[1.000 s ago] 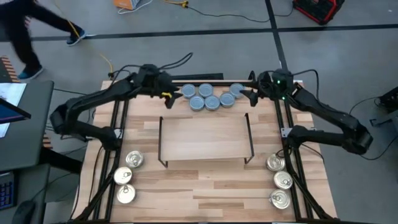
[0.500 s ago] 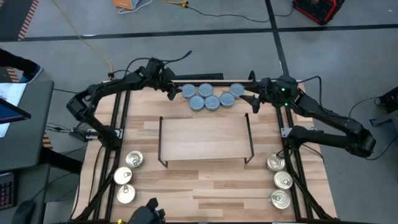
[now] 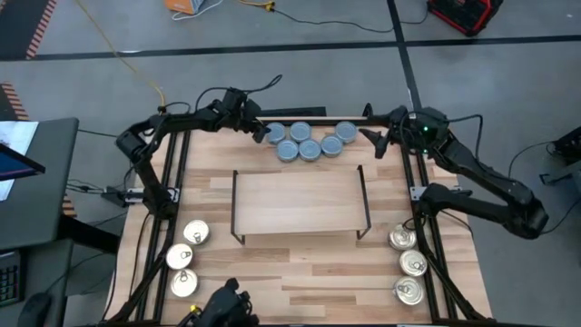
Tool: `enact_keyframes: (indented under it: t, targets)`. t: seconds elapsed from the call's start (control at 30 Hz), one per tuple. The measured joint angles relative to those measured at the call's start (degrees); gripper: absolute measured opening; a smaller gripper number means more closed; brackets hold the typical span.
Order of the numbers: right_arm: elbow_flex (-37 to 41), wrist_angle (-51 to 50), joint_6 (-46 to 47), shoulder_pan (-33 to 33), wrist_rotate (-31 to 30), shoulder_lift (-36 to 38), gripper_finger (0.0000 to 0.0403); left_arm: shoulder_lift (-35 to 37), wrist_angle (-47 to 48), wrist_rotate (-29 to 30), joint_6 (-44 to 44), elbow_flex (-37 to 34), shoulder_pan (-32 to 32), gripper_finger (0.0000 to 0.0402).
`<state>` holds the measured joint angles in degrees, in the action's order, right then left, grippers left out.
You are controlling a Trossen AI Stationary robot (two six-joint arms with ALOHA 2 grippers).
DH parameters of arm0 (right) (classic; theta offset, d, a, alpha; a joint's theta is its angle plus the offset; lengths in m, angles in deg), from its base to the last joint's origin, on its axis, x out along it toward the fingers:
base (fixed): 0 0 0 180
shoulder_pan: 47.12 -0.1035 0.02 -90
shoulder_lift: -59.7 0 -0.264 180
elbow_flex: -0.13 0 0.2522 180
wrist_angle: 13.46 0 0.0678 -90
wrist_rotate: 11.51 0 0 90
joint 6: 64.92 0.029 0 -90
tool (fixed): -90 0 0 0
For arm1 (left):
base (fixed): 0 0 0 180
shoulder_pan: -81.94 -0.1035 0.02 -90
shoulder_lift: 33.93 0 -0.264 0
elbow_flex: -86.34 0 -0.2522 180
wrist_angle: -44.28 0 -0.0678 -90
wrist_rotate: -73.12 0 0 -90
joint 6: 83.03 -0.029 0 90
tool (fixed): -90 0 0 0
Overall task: Stack canned seafood by type on shelf
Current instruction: Put the green tuna can on the shelf
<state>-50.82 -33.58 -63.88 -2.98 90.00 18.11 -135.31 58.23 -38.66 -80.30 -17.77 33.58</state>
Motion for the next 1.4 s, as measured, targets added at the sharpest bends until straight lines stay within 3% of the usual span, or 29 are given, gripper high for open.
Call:
enact_keyframes:
  t: [0.13, 0.33, 0.93, 1.4]
  targets:
    - [0.0, 1.54, -0.94, 1.53, 0.0, 0.04, 0.0295, -2.75, -1.13, 2.49, 1.31, 0.0, 0.02, 0.0169]
    - [0.0, 4.54, -1.07, 1.97, 0.24, 0.04, 0.0295, -4.86, -1.55, 6.73, -4.88, 0.0, 0.1, 0.0169]
    - [0.0, 7.24, 0.13, -2.05, 0.66, 0.04, 0.0295, -7.45, -4.01, 14.85, -15.33, 0.04, 2.82, 0.0169]
    - [0.0, 6.9, -0.04, -2.08, 0.66, 0.0, 0.0295, -4.61, 12.1, 17.22, -16.96, 0.13, 3.34, 0.0169]
